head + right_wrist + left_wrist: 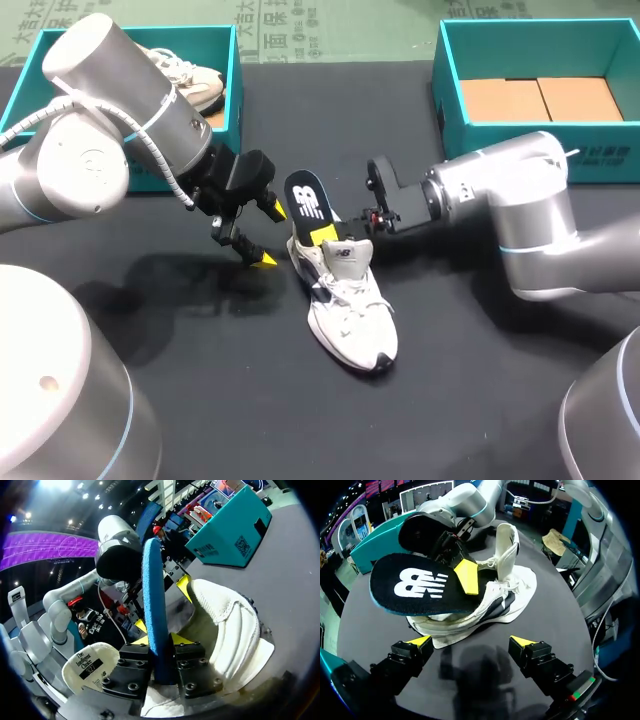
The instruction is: Take the shoe out of the shoebox, open the shoe tongue, remove and reinsert the insole, then place the shoe into the shoebox
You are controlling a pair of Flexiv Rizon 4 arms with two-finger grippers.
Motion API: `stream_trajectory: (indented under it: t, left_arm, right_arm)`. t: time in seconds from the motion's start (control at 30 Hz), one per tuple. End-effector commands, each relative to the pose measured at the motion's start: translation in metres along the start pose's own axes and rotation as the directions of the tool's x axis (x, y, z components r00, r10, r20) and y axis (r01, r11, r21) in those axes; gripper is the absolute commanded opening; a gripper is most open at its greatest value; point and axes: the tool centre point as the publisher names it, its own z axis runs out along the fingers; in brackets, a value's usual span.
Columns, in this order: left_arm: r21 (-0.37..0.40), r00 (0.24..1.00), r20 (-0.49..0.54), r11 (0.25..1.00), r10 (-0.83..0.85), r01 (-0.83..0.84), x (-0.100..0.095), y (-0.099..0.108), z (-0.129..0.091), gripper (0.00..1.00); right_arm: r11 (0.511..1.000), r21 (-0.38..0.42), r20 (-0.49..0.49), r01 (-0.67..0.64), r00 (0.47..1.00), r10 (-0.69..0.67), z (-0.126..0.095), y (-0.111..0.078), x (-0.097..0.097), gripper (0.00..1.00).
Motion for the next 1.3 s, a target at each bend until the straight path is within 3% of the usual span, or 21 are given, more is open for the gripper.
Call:
stream_trajectory:
  t: [0.03,0.37,0.43,0.47,0.63,0.83,1.07,1.27,1.3]
  left_arm:
    - [-0.001,1.0,0.0,1.0,0.0,0.0,0.0,0.0,0.0,1.0]
    - [-0.001,1.0,0.0,1.0,0.0,0.0,0.0,0.0,0.0,1.0]
    - [-0.001,1.0,0.0,1.0,0.0,0.0,0.0,0.0,0.0,1.0]
    - [-0.001,1.0,0.0,1.0,0.0,0.0,0.0,0.0,0.0,1.0]
    - [-0.001,1.0,0.0,1.0,0.0,0.0,0.0,0.0,0.0,1.0]
    - [-0.001,1.0,0.0,1.0,0.0,0.0,0.0,0.0,0.0,1.0]
    - [-0.001,1.0,0.0,1.0,0.0,0.0,0.0,0.0,0.0,1.0]
    - [-0.001,1.0,0.0,1.0,0.0,0.0,0.0,0.0,0.0,1.0]
    - [-0.001,1.0,0.0,1.0,0.0,0.0,0.0,0.0,0.0,1.0]
  right_arm:
    - [1.0,0.024,0.006,0.007,1.0,-0.007,-0.001,0.012,0.001,0.4]
    - [0.999,0.043,0.008,0.023,1.0,-0.023,-0.004,0.028,-0.001,0.35]
    - [0.999,0.043,0.002,0.024,1.0,-0.024,-0.005,0.03,-0.004,0.18]
    - [0.999,0.043,-0.001,0.023,1.0,-0.023,-0.005,0.031,-0.005,0.0]
    - [0.999,0.041,-0.027,-0.01,1.0,0.011,-0.003,0.027,-0.015,0.0]
    - [0.998,0.016,-0.046,-0.06,0.997,0.06,-0.004,0.005,-0.019,0.0]
    - [0.995,-0.001,-0.039,-0.096,0.995,0.096,-0.003,-0.017,-0.012,0.0]
    - [0.996,0.004,-0.025,-0.088,0.996,0.088,-0.003,-0.017,-0.005,0.0]
    - [0.997,0.006,-0.021,-0.081,0.997,0.081,-0.004,-0.015,-0.004,0.11]
